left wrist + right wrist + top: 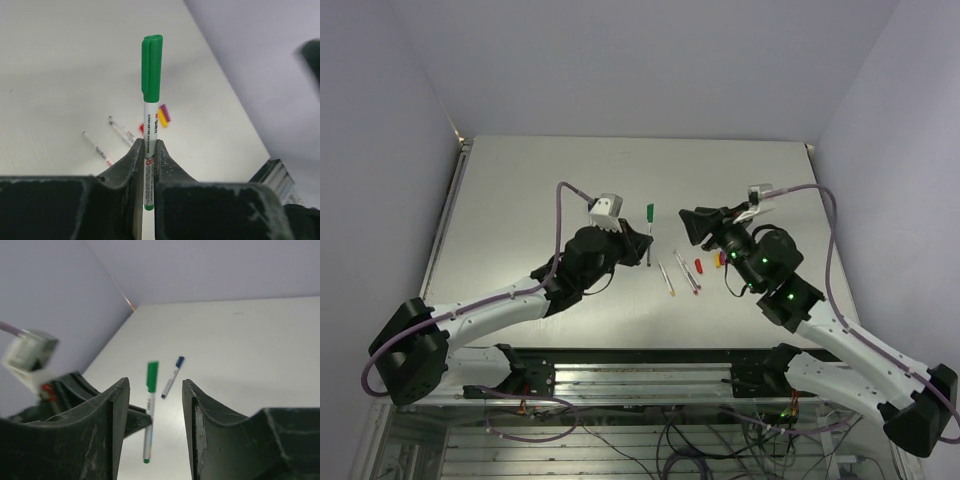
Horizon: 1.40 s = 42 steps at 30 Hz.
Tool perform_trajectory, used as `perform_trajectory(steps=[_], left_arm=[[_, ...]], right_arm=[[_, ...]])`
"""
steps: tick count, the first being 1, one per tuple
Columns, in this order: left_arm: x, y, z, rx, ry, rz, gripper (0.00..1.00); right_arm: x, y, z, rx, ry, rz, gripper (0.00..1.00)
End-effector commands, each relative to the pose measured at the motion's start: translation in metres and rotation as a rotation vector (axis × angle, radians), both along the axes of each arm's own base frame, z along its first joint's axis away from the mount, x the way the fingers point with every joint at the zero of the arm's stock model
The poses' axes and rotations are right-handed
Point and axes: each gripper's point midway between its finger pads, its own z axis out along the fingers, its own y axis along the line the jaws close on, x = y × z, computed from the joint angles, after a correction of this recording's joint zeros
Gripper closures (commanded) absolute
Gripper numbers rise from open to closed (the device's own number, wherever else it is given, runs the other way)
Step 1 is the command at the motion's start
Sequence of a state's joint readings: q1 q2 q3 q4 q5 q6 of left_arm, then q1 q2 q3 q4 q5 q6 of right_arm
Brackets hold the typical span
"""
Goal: Insert the pens into the pen caps
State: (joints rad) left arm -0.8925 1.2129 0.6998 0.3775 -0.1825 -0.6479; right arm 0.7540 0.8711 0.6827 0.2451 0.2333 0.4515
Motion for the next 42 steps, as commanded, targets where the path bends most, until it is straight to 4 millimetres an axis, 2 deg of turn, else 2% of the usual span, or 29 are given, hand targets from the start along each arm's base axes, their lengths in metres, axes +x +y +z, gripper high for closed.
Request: perform_trajectory(steps=[1, 5, 8, 13, 17, 24, 29, 37, 42], left_arm=[[0.011, 0.019, -0.038, 0.102, 0.076, 0.111, 0.93], [0.023, 0.028, -0.060, 0.199, 0.113, 0.169, 0.93], [0.033, 0.038, -0.075, 0.260, 0.129, 0.209, 0.93], [0.062, 0.066, -0.104, 0.356, 0.195, 0.289, 0.93], [0.086, 0.078, -0.116, 0.415, 0.210, 0.331, 0.93], [0.128, 0.084, -0.140, 0.504, 0.269, 0.362, 0.93], [0.152, 0.089, -0.157, 0.559, 0.308, 0.387, 0.93], [0.175, 0.105, -0.179, 0.629, 0.353, 0.425, 0.93], [0.184, 0.112, -0.185, 0.647, 0.368, 0.437, 0.93]], right_arm=[[-0.010, -0.014, 0.027, 0.040, -0.044, -0.022, 0.54], [-0.012, -0.022, 0.012, 0.015, -0.002, -0.048, 0.53], [-0.015, -0.028, -0.003, -0.011, 0.033, -0.067, 0.50], [-0.016, -0.044, -0.024, -0.056, 0.083, -0.129, 0.49], [-0.018, -0.055, -0.038, -0.062, 0.126, -0.178, 0.48], [-0.022, -0.062, -0.053, -0.064, 0.167, -0.197, 0.48], [-0.024, -0.066, -0.062, -0.077, 0.192, -0.210, 0.48], [-0.028, -0.072, -0.072, -0.081, 0.212, -0.223, 0.48], [-0.029, -0.071, -0.080, -0.078, 0.230, -0.224, 0.48]])
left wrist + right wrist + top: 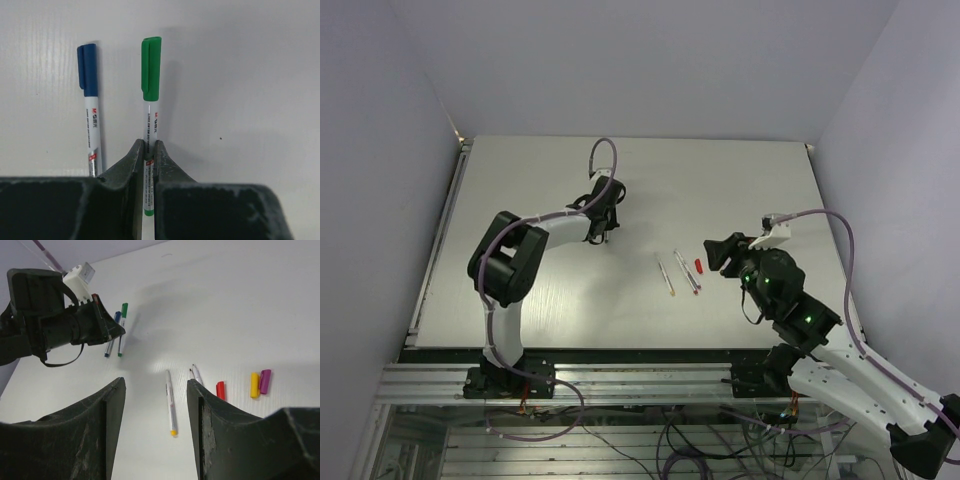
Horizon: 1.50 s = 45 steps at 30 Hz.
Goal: Insert the pens into the pen caps
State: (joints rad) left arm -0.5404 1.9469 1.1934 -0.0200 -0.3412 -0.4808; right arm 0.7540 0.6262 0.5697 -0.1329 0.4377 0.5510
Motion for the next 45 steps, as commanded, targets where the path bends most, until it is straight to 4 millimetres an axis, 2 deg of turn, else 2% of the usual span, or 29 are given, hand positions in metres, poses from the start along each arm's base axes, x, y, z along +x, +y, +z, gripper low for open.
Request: perform_trajectory(steps=[1, 6, 15, 17, 19, 24, 31, 35, 38, 42, 45], left_arm=[[0.013, 0.010, -0.001, 0.043, 0.008, 0.020, 0.93], [0.021, 0.013, -0.010, 0.061, 0.033, 0.027, 0.92], [0.021, 0.018, -0.016, 0.066, 0.059, 0.060, 0.73], [0.022, 0.017, -0.014, 0.059, 0.057, 0.060, 0.65], [0.022, 0.016, -0.011, 0.057, 0.053, 0.061, 0.62], [0.026, 0.015, -0.002, 0.055, 0.039, 0.056, 0.61], [0.031, 0.011, 0.024, 0.029, -0.003, 0.054, 0.61], [0.031, 0.012, 0.037, 0.028, -0.015, 0.056, 0.60], [0.026, 0.011, 0.045, 0.000, -0.022, 0.049, 0.60], [0.012, 0.001, 0.055, -0.057, -0.030, 0.011, 0.60], [-0.006, -0.010, 0.061, -0.055, -0.032, -0.023, 0.60]], right_arm=[[-0.001, -0.001, -0.009, 0.013, 0.021, -0.014, 0.48], [-0.002, 0.004, -0.017, 0.034, 0.036, 0.000, 0.49], [-0.001, 0.008, -0.024, 0.030, 0.051, 0.010, 0.49], [-0.001, 0.008, -0.025, 0.029, 0.051, 0.011, 0.49], [0.000, 0.008, -0.026, 0.026, 0.052, 0.010, 0.49], [0.002, 0.008, -0.027, 0.016, 0.047, 0.008, 0.49], [0.007, 0.006, -0.023, -0.017, 0.029, -0.012, 0.49], [0.012, -0.001, -0.024, -0.031, 0.023, -0.061, 0.49], [0.017, -0.013, -0.025, -0.060, 0.021, -0.127, 0.44], [0.026, -0.032, -0.029, -0.103, 0.052, -0.231, 0.39], [0.033, -0.045, -0.035, -0.126, 0.077, -0.273, 0.37]])
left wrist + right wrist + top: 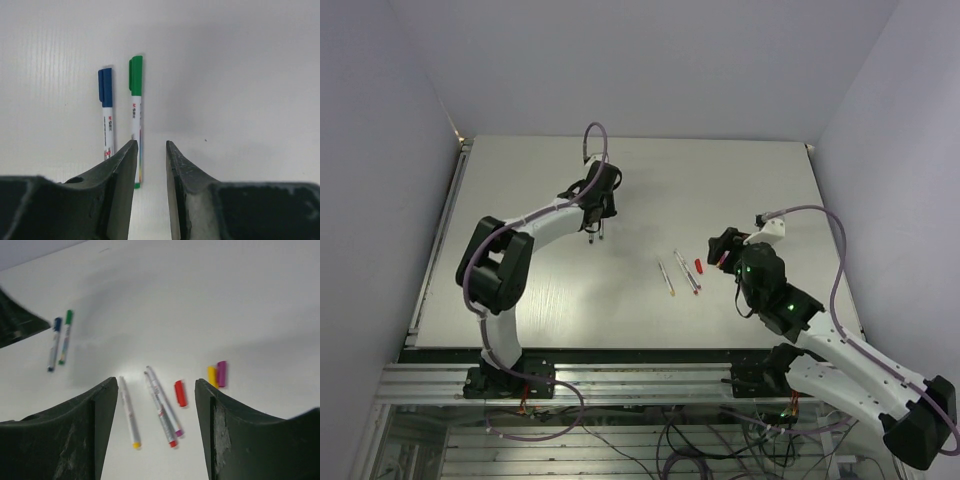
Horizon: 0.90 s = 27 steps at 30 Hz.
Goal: Insert the pens into the pen caps
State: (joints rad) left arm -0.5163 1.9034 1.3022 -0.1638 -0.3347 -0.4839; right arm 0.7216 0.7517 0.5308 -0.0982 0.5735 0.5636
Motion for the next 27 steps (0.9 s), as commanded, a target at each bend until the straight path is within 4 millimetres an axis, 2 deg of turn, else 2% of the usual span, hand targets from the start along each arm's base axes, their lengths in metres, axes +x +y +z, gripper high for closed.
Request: perform_trajectory(steps=[1, 7, 12, 14, 20, 27], left_arm=[[-0.025, -0.022, 0.022, -0.041, -0.024, -0.060, 0.60], [-0.083, -0.064, 0.016, -0.049, 0.014, -0.175, 0.60], [-0.131, -0.096, 0.002, -0.076, 0.064, -0.265, 0.59], [-0.143, -0.105, -0.003, -0.072, 0.085, -0.289, 0.59], [-0.165, -0.137, -0.004, -0.088, 0.112, -0.364, 0.50], [-0.173, -0.159, -0.020, -0.048, 0.150, -0.381, 0.49]], right_arm=[[0.013, -0.028, 0.004, -0.033, 0.010, -0.116, 0.37], [0.028, -0.066, -0.025, -0.026, 0.093, -0.214, 0.39], [0.025, -0.072, -0.039, -0.014, 0.110, -0.232, 0.40], [0.023, -0.071, -0.041, -0.001, 0.104, -0.228, 0.41], [0.017, -0.071, -0.044, 0.021, 0.093, -0.218, 0.42], [0.012, -0.069, -0.041, 0.052, 0.076, -0.197, 0.43]])
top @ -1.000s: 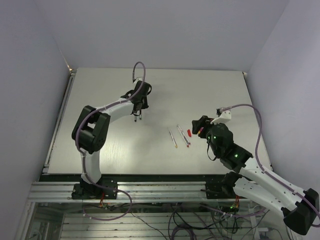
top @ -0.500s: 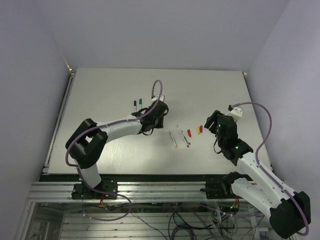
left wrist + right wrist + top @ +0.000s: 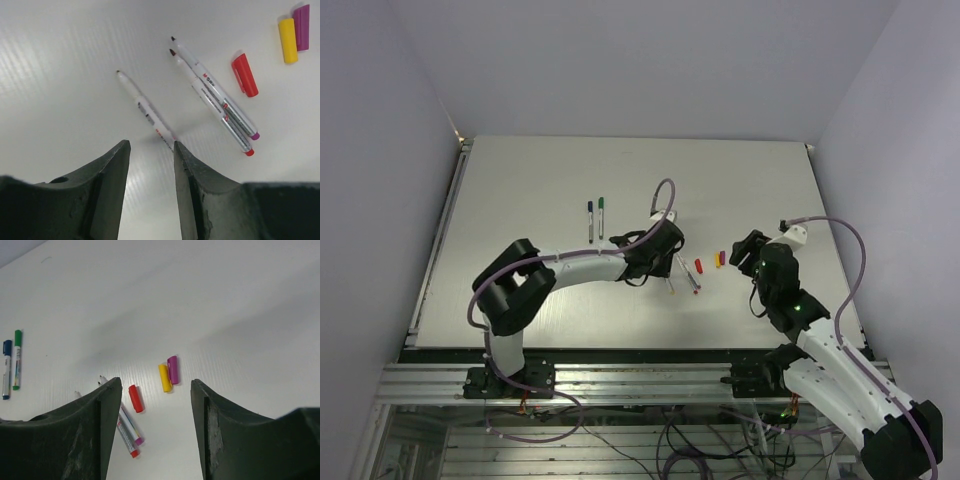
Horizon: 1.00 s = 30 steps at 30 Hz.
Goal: Insert the pens into the pen caps
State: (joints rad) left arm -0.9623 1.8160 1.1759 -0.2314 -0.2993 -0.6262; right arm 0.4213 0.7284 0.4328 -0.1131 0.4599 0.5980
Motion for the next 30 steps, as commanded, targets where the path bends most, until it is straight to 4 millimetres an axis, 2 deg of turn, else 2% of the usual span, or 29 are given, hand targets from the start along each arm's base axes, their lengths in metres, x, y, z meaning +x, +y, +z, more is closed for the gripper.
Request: perform_trajectory(steps=[1, 8, 16, 24, 30], left_arm=[[-0.004, -0.018, -0.001, 0.002, 0.023, -0.011, 0.49], [-0.007, -0.025, -0.007, 0.032, 0.040, -0.009, 0.48], [-0.010, -0.024, -0.024, 0.071, 0.076, -0.002, 0.48], [-0.010, -0.022, -0.032, 0.100, 0.083, 0.002, 0.47], [-0.011, -0.008, -0.040, 0.186, 0.085, -0.003, 0.47]], right_arm=[[-0.002, 0.002, 0.003, 0.031, -0.025, 0.009, 0.43], [-0.005, 0.005, 0.003, 0.058, -0.035, 0.022, 0.44], [-0.005, 0.009, -0.002, 0.078, -0.035, 0.040, 0.46], [-0.004, 0.012, -0.003, 0.091, -0.041, 0.047, 0.47], [-0.004, 0.013, 0.000, 0.102, -0.045, 0.050, 0.48]])
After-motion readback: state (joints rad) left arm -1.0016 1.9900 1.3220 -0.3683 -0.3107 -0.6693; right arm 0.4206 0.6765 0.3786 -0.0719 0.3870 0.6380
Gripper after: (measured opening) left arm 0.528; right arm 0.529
